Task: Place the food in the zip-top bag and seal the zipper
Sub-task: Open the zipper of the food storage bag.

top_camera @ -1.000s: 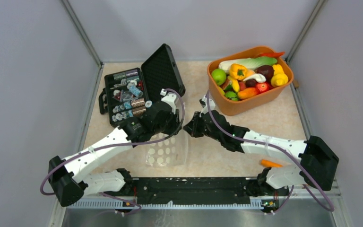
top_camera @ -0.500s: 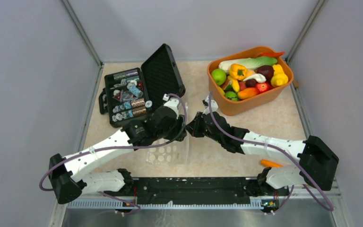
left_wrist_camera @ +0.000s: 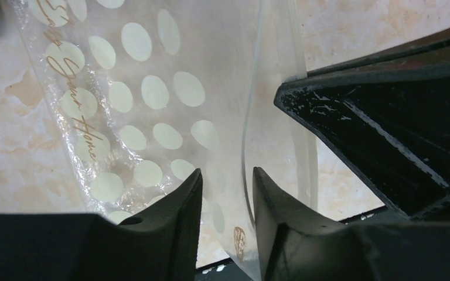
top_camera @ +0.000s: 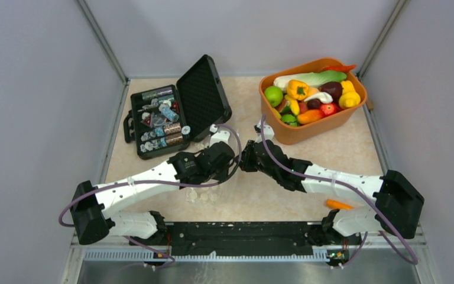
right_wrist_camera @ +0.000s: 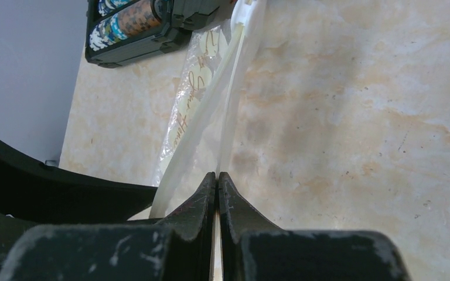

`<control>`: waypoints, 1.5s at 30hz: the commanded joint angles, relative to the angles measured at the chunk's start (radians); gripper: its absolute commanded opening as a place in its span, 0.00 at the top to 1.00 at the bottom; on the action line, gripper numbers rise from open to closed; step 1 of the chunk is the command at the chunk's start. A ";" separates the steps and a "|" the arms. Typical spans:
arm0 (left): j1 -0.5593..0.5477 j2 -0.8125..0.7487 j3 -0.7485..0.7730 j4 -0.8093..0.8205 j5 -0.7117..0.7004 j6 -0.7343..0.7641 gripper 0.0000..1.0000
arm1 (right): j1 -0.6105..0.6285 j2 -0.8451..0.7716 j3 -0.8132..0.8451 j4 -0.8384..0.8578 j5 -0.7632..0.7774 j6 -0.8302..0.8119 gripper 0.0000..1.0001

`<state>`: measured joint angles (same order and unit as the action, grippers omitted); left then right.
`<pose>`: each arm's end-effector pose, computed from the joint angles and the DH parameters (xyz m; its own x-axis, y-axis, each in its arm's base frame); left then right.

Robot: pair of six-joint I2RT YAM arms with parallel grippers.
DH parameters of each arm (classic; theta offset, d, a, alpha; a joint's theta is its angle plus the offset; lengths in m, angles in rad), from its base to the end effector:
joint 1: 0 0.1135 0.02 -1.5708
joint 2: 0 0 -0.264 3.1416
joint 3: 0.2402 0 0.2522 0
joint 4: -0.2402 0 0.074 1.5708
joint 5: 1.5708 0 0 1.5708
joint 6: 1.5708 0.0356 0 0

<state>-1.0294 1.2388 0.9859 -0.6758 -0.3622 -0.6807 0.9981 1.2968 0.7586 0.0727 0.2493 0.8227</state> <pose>0.1398 -0.2081 0.2740 -0.7562 0.1156 -0.6440 0.2781 0.9477 -0.1564 0.1627 0.2361 0.2449 -0.6749 0.2641 -0.6890 -0.2945 0.7598 0.5797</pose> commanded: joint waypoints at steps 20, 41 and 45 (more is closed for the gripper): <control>-0.003 -0.044 0.081 0.043 -0.220 0.040 1.00 | -0.039 -0.083 0.030 -0.167 -0.002 -0.169 1.00; 0.015 -0.023 0.059 0.065 -0.275 -0.013 1.00 | -0.044 -0.362 0.212 -0.412 -0.066 -0.431 0.39; 0.017 -0.031 0.050 0.103 -0.243 0.023 1.00 | -0.070 -0.438 0.268 -0.470 0.193 -0.451 0.39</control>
<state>-1.0161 1.2446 1.0485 -0.6411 -0.6201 -0.6807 0.9592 0.9241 0.9367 -0.3218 0.2214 0.4332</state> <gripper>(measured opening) 0.002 0.608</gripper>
